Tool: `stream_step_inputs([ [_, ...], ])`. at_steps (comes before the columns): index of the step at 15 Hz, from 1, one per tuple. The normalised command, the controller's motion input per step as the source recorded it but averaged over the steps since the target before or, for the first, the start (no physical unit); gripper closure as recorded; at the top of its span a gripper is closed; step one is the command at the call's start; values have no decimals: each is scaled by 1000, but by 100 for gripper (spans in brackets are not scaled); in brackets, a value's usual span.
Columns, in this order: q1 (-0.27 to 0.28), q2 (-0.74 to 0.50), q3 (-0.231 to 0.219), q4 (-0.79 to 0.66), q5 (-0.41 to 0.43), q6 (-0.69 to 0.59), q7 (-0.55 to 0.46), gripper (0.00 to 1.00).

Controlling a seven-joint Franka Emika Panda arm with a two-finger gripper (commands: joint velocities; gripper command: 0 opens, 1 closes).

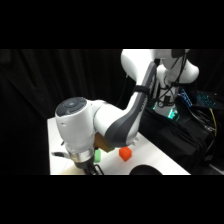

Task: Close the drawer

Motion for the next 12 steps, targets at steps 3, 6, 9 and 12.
stream_step_inputs([
  [3, 13, -285, -4, 119, -108, -642, 23, 0],
  [6, -16, -498, 2, -99, -142, -639, -19, 0],
  [9, -82, -511, 46, -127, -92, -534, -85, 0],
  [12, -139, -469, 102, -217, 5, -324, -147, 0],
])
